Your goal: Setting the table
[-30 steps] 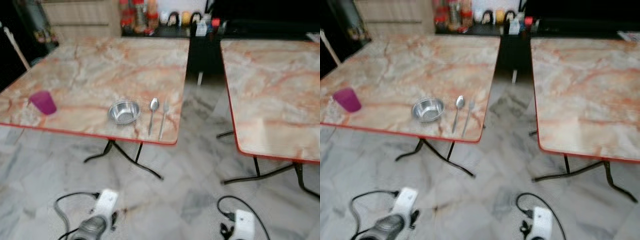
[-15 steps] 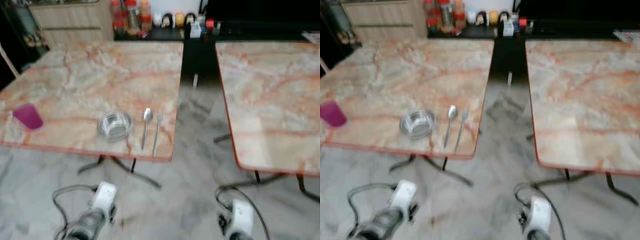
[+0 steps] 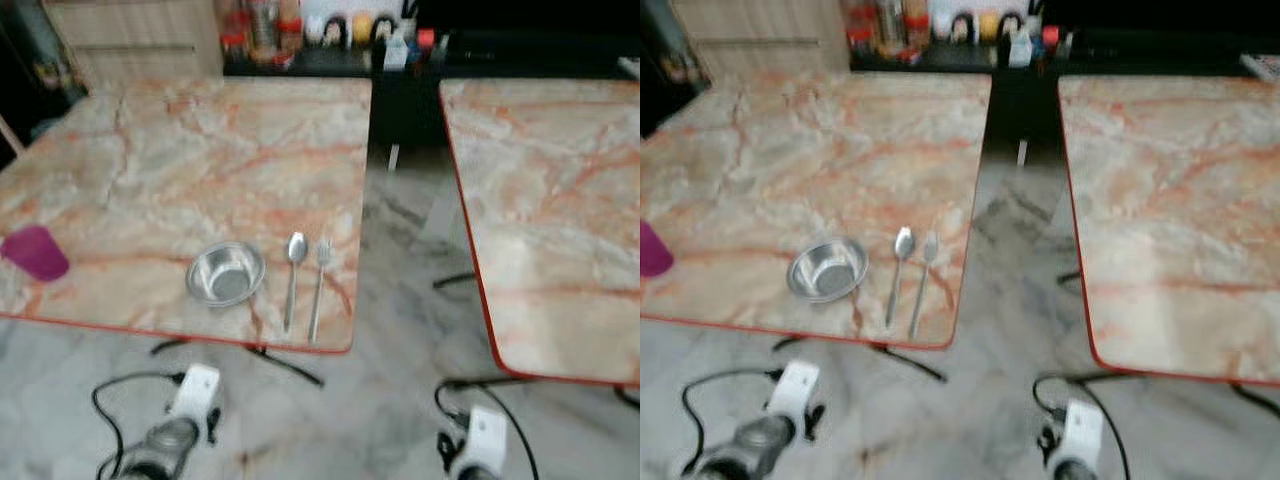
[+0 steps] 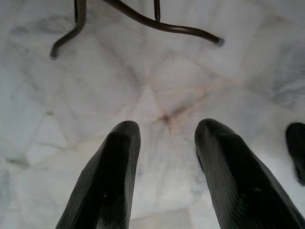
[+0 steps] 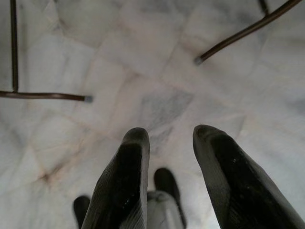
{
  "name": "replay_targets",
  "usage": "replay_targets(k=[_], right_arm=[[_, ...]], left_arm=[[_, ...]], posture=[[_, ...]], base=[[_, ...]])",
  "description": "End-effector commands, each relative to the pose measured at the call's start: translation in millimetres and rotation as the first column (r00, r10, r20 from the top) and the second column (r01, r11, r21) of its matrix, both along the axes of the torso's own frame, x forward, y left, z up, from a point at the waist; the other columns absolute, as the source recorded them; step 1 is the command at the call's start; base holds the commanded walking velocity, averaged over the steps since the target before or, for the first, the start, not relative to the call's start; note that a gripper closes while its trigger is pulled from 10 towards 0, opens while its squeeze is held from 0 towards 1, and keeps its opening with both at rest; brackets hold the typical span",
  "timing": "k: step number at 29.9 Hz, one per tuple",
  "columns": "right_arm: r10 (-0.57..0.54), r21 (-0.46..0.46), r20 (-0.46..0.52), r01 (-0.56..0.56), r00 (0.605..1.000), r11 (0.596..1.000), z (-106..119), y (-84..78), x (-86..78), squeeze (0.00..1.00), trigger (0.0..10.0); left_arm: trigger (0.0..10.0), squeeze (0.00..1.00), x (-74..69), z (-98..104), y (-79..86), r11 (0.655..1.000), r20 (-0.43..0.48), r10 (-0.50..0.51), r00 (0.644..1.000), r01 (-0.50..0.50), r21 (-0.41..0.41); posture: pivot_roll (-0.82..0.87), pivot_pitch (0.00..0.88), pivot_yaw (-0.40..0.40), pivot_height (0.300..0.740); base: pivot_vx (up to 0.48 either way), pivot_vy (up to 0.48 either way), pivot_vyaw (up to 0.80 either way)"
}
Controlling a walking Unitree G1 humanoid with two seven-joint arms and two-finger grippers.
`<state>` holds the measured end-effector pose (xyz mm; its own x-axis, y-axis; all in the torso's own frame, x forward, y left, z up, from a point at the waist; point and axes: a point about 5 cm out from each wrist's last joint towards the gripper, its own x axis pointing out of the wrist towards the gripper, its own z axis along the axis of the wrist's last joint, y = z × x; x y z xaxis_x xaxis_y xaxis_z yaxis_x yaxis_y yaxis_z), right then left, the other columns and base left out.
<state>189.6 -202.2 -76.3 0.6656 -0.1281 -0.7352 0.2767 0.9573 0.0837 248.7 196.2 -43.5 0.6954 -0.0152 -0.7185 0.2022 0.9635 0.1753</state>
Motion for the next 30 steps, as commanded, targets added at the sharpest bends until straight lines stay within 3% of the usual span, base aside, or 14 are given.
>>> replay_targets(k=[1, 19, 27, 30], right_arm=[[0.002, 0.036, -0.010, -0.001, 1.000, 0.999, -2, 11.1, 1.0, 0.00, 10.0], [0.016, 0.039, -0.036, -0.014, 0.999, 0.999, -6, 13.0, -8.2, 0.00, 10.0], [0.017, 0.031, -0.021, -0.016, 1.000, 0.999, -5, 11.2, -5.7, 0.00, 10.0], [0.017, 0.031, -0.021, -0.017, 1.000, 0.999, -5, 11.8, -5.6, 0.00, 10.0]], left_arm=[[10.0, 0.00, -9.8, -5, 11.3, 1.000, -0.042, 0.020, 0.999, -0.019, 0.023], [10.0, 0.00, -7.8, -6, 1.0, 1.000, -0.039, -0.010, 0.999, 0.010, 0.006], [10.0, 0.00, 1.1, 0, -4.9, 0.999, -0.001, -0.052, 0.999, 0.052, 0.013], [10.0, 0.00, 9.0, 6, -10.0, 0.999, 0.043, -0.041, 0.998, 0.042, -0.022]], posture=[[-0.03, 0.122, 0.018, 0.740], [-0.05, 0.130, 0.022, 0.740], [-0.05, 0.133, 0.020, 0.740], [-0.05, 0.135, 0.020, 0.740]], base=[[0.000, 0.394, -0.54], [0.000, 0.385, -0.23], [0.000, 0.264, 0.00], [0.000, 0.000, 0.00]])
